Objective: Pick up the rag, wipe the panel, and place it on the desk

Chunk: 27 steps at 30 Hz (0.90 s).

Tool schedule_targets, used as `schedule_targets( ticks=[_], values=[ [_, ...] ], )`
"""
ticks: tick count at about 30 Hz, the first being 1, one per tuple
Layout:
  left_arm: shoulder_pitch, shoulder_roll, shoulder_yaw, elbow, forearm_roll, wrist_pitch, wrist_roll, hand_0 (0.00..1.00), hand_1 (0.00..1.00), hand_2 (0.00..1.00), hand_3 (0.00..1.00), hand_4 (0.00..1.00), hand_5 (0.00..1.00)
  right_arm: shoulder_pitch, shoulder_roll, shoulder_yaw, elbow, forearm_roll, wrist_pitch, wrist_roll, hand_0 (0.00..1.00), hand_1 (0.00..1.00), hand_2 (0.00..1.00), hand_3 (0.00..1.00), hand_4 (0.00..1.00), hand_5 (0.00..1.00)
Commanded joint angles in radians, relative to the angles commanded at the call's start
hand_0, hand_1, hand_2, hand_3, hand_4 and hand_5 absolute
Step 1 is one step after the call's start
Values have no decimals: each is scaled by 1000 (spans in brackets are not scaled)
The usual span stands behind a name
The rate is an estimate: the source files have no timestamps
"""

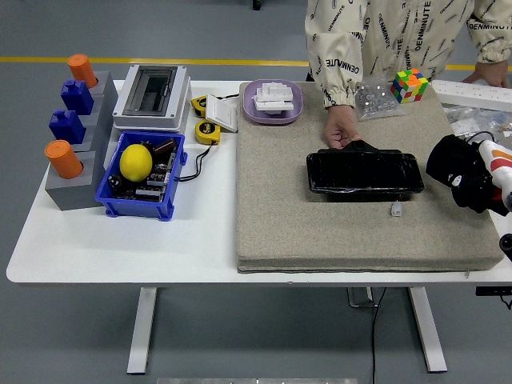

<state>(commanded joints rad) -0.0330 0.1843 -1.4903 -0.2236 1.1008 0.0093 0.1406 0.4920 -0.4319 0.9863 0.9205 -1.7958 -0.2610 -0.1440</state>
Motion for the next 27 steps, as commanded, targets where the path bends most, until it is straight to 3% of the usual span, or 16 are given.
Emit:
schedule_targets(
  ticks=[14, 27],
  values=[
    [3, 1, -4, 0, 3, 0, 1, 610, 640, 653, 562, 627, 436, -94, 25, 143, 81, -21, -14, -16, 412, 459, 497, 489, 746, 186],
    [8, 3, 1, 0, 2, 0, 1, 611, 640, 654, 562, 625, 436, -148, 49, 184, 74, -26, -17, -13, 415, 459, 497, 490, 748, 187]
  ],
)
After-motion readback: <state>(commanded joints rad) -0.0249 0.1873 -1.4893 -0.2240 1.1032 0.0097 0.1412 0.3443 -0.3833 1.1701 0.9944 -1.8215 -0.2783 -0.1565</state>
